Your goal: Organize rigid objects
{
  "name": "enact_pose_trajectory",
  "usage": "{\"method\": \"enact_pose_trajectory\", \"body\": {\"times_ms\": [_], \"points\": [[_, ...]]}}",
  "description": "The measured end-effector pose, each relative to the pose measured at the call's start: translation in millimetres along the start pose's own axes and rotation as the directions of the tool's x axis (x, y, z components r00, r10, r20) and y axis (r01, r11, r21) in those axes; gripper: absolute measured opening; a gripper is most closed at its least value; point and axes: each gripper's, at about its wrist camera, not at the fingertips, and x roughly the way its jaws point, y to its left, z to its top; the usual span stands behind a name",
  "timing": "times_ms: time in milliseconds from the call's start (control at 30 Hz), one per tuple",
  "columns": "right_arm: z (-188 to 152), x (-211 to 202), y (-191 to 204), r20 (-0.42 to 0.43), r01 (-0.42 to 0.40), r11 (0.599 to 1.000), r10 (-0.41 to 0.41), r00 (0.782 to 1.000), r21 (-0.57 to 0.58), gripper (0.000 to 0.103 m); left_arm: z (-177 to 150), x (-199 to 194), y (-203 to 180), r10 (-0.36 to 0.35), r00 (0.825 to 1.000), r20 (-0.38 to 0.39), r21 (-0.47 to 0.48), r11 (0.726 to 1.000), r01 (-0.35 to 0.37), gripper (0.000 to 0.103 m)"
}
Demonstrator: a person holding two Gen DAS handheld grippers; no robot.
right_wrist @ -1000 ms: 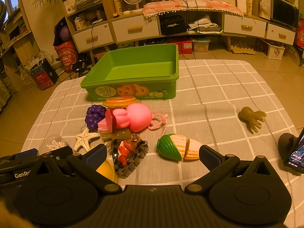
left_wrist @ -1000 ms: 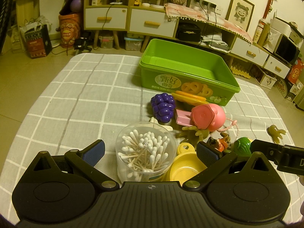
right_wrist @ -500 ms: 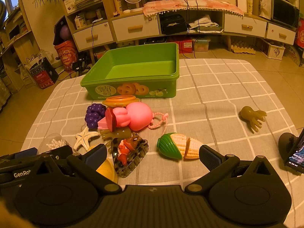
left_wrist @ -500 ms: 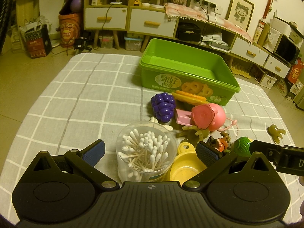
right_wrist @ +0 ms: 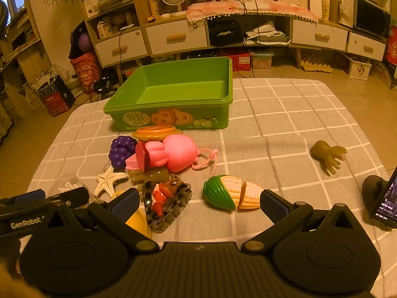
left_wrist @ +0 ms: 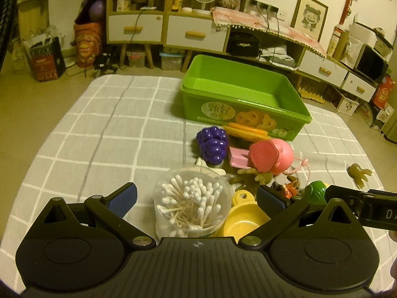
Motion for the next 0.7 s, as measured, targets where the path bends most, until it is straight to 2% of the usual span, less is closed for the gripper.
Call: {"method": "enact_pose_trajectory", "body": {"times_ms": [133, 267, 433, 500, 567, 700], "points": [[1, -1, -3, 0.005, 0.002, 1.000, -0.002, 1.000, 0.005, 0.082, 2, -2, 4, 0.004, 1.000, -0.002, 0.025, 1.000, -0.004, 0.101], [2, -2, -5, 0.017, -0.003, 1.000, 0.003, 1.000, 0.008, 0.082, 2, -4, 9, -0.032, 0.999, 0.008, 0.045, 0.998, 0.032, 0.101], [-6, -5, 4, 0.078, -0.032, 0.997, 0.037, 0.996, -0.069, 0.082, -6, -10, 13, -0.138, 0.985, 0.099, 0.079, 0.988, 0.131, 0.101], [-11, -6, 9, 0.090, -0.050, 0.992, 0.060, 0.994, -0.113, 0.082, -11, -12, 13, -0.142, 0.982, 0.123, 0.116, 0.985, 0.128, 0.101], [-15, -5, 13, 0.083, -0.082, 0.986, 0.094, 0.992, -0.142, 0.082, -13, -10, 15, -0.131, 0.987, 0.098, 0.157, 0.981, 0.114, 0.101], [-27, 0, 21, 0.029, -0.159, 0.971, 0.167, 0.986, -0.180, 0.082, -19, -4, 20, -0.174, 0.982, 0.080, 0.188, 0.970, 0.156, 0.097]]}}
